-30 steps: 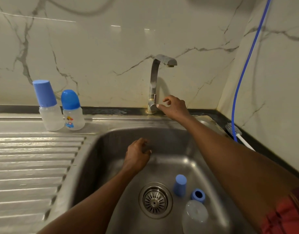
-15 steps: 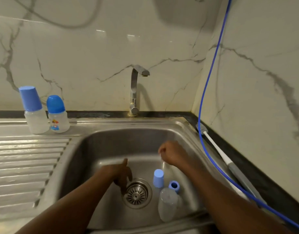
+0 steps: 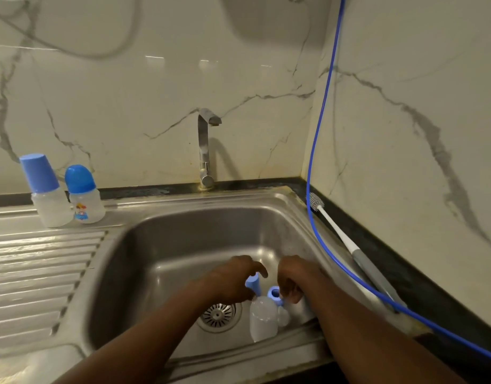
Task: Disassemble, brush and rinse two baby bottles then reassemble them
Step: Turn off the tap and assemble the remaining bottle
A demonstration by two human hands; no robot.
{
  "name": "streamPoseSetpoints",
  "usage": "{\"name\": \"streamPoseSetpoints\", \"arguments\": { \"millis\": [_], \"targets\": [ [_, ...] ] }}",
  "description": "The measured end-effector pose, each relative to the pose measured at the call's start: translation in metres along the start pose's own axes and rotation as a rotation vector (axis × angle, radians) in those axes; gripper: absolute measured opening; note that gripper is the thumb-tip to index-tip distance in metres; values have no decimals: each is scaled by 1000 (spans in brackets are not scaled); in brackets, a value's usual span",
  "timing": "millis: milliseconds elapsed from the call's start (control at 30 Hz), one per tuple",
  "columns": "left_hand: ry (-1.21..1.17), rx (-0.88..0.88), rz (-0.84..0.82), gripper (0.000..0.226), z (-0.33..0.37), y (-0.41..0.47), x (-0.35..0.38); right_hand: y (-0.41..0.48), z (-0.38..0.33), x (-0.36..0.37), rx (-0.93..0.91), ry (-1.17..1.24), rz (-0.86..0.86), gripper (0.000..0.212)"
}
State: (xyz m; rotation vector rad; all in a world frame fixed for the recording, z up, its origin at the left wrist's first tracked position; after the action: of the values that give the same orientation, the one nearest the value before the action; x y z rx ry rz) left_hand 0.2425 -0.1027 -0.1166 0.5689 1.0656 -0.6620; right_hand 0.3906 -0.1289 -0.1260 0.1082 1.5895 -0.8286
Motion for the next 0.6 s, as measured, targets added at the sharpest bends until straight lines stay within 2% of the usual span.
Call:
{"name": "streamPoseSetpoints", "arguments": {
  "millis": [67, 200, 300, 367, 467, 533, 600],
  "targets": [
    [35, 1, 41, 43, -4, 8, -1, -8, 0, 3, -28, -9, -58, 31],
    [79, -15, 30, 34, -13, 26, -3, -16, -3, 5, -138, -58, -61, 34],
    [95, -21, 17, 34, -15, 38, 2, -13, -2, 10, -171, 98, 37, 24],
    [113, 10, 13, 38, -13, 46, 6, -16, -7, 7, -256, 149, 85, 35],
    [304, 138, 4, 54, -5, 58, 13, -21, 0, 0, -108, 101, -29, 28],
    [455, 201, -15, 65, -2, 63, 19, -29, -2, -22, -108, 130, 60, 36],
    [516, 220, -44, 70, -3, 67, 26, -23, -5, -40, -190, 135, 220, 35]
  ]
}}
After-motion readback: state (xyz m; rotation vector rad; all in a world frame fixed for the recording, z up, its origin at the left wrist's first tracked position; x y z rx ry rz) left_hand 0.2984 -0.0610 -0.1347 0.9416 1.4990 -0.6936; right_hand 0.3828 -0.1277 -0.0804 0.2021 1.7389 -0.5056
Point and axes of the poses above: each hand's wrist, its own y-axis towards the middle knuckle, its own x-axis out of the palm, z = x × y, the point moved 4 cm from there along y, towards the middle knuckle, and after that the axes turned 11 degrees about z, right-handed, at the moved point
